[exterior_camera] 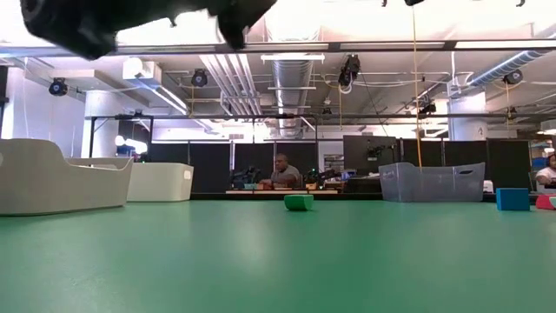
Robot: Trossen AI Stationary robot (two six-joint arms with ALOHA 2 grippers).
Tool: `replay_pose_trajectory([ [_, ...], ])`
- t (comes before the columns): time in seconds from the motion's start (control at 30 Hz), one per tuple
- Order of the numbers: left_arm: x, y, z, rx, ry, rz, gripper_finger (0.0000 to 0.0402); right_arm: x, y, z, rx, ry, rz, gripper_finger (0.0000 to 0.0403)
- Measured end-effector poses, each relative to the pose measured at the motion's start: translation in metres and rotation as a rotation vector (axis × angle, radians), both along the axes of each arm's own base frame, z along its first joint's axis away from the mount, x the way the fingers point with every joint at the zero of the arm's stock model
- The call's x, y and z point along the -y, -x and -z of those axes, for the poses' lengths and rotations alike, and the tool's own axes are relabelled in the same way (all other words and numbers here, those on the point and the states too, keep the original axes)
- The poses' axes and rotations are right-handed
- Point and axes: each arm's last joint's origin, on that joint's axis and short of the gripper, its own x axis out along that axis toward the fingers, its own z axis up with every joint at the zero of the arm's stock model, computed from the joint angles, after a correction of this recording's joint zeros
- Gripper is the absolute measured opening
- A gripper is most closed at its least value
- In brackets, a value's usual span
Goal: Sort blocks by size
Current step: Put the red rectangular block into the white bin
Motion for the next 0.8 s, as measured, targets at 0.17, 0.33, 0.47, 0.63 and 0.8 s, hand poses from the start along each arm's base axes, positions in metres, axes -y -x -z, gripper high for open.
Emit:
replay_pose_trajectory([
  [0.17, 0.009, -0.017, -0.015, 0.056, -0.03, 0.085, 0.0248, 0.004, -0.002, -0.001, 0.013, 0.032, 0.035, 0.0053],
  [0.33, 0.011, -0.024, -0.019, 0.015, -0.044, 0.086, 0.0225, 0.002, -0.003, -0.006, 0.051, 0.046, 0.021, 0.0054],
  [0.47, 0.011, -0.023, -0.021, 0.028, -0.052, 0.083, 0.0196, 0.003, -0.004, -0.008, 0.052, 0.056, 0.02, 0.0054],
  [0.63, 0.011, -0.023, -0.022, 0.03, -0.051, 0.079, 0.0112, 0.004, -0.005, -0.008, 0.051, 0.055, 0.015, 0.0054],
  [0.8, 0.011, -0.023, -0.022, 0.009, -0.082, 0.078, 0.0039, 0.003, -0.005, -0.008, 0.047, 0.052, -0.01, 0.0068],
])
